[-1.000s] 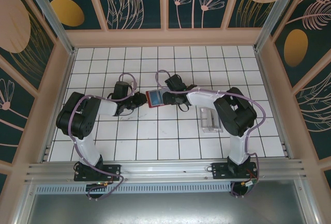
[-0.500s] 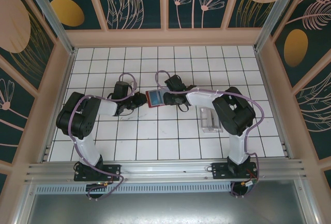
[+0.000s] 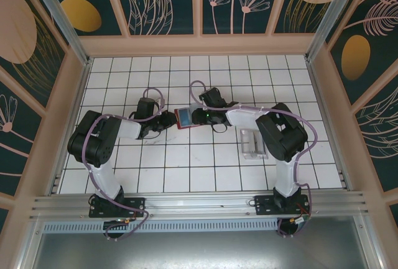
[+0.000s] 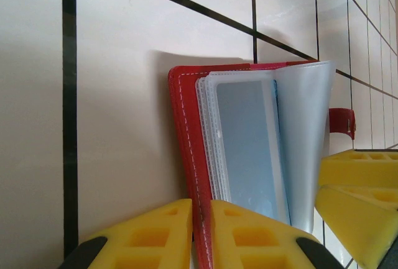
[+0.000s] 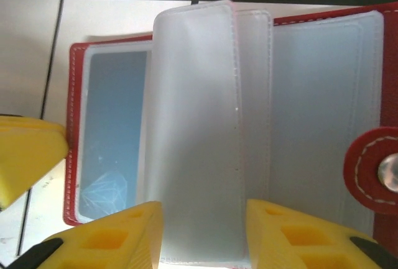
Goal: Put the credit cards into the card holder
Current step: Flip over the card slot in the card holder.
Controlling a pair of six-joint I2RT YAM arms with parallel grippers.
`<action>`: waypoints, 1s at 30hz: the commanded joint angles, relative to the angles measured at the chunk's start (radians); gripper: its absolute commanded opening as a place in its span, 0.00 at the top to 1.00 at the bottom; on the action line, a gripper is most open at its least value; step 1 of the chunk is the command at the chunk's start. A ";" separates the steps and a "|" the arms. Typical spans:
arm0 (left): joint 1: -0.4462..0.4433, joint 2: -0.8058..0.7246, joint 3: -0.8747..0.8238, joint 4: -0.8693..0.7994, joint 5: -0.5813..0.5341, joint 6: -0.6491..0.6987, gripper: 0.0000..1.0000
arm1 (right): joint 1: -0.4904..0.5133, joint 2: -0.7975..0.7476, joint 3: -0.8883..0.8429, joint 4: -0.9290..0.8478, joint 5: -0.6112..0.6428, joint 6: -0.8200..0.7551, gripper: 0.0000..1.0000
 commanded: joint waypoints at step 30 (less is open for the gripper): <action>0.042 -0.056 -0.050 -0.070 0.056 -0.039 0.79 | -0.091 0.001 -0.063 0.302 -0.384 0.192 0.60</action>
